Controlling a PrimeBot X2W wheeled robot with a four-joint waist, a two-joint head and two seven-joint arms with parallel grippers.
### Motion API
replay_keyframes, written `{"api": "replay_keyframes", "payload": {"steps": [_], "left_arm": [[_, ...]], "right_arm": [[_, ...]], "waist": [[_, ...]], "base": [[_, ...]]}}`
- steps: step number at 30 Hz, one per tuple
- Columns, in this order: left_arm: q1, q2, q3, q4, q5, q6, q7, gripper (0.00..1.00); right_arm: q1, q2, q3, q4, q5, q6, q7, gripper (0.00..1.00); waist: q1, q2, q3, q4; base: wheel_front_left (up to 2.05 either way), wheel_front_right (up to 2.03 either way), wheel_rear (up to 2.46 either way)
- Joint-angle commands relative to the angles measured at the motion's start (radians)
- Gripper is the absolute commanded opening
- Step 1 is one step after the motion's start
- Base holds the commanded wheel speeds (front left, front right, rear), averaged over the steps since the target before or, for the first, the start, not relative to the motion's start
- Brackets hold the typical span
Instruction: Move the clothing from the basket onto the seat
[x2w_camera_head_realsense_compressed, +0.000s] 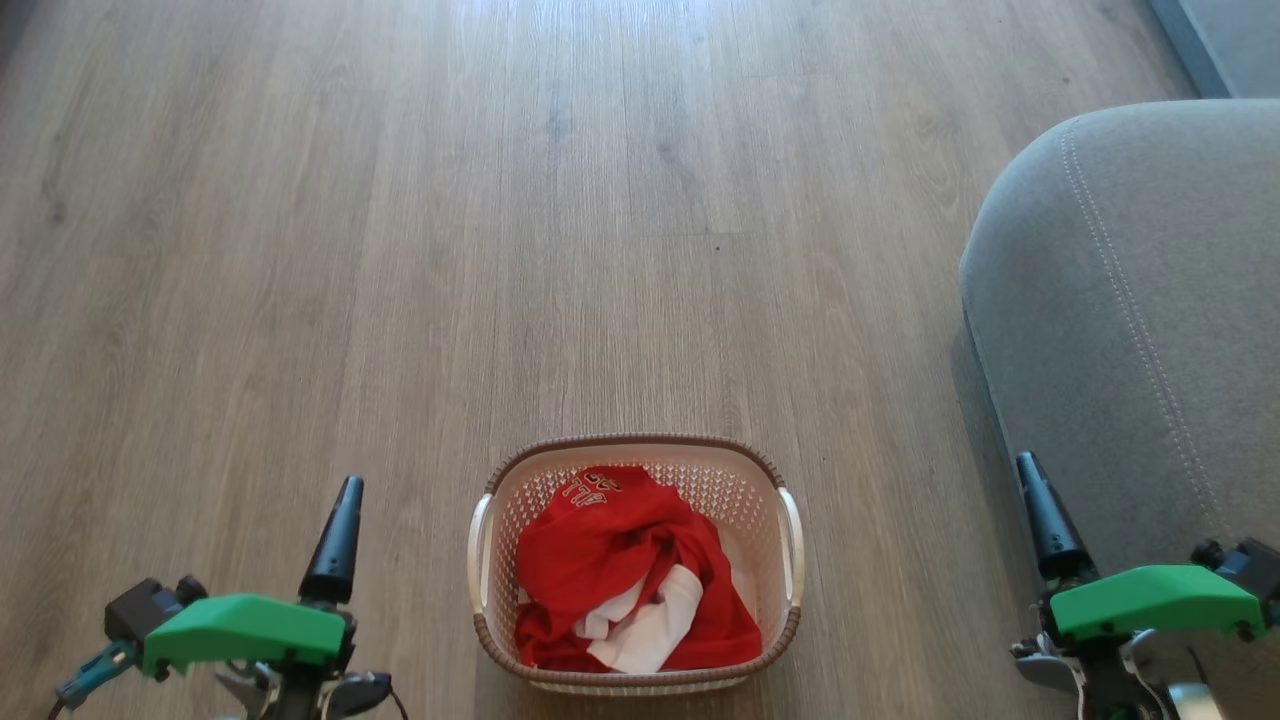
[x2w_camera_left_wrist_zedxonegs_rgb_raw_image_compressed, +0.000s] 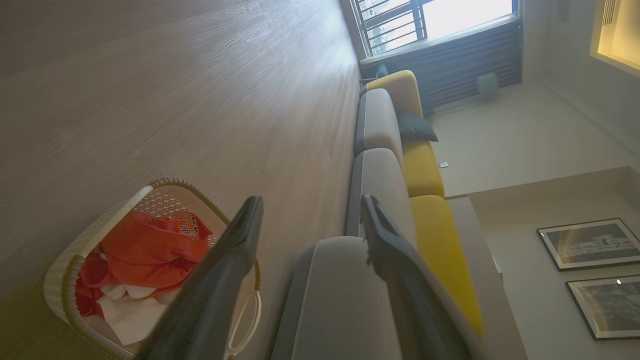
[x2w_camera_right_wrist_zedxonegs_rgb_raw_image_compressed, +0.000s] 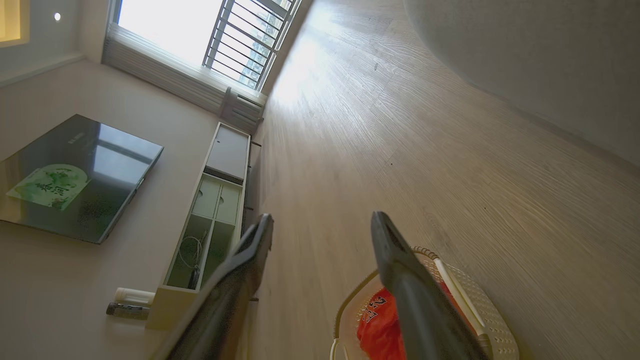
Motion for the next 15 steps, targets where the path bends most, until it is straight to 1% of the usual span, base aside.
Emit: {"api": "replay_keyframes", "payload": {"steps": [1,15], "left_arm": [[-0.049,0.007,0.0,-0.039,0.041,0.004,-0.015,1.0],[-0.049,0.008,-0.028,-0.054,0.206,0.014,-0.053,1.0]], "right_arm": [[-0.04,-0.008,0.012,-0.038,-0.044,0.0,-0.016,1.0],[-0.052,-0.015,0.041,-0.022,-0.209,0.0,-0.054,1.0]], "waist": [[0.0,0.0,0.0,0.0],[0.0,0.0,0.0,0.002]], "base": [[0.0,0.0,0.0],[0.0,0.0,0.0]]}}
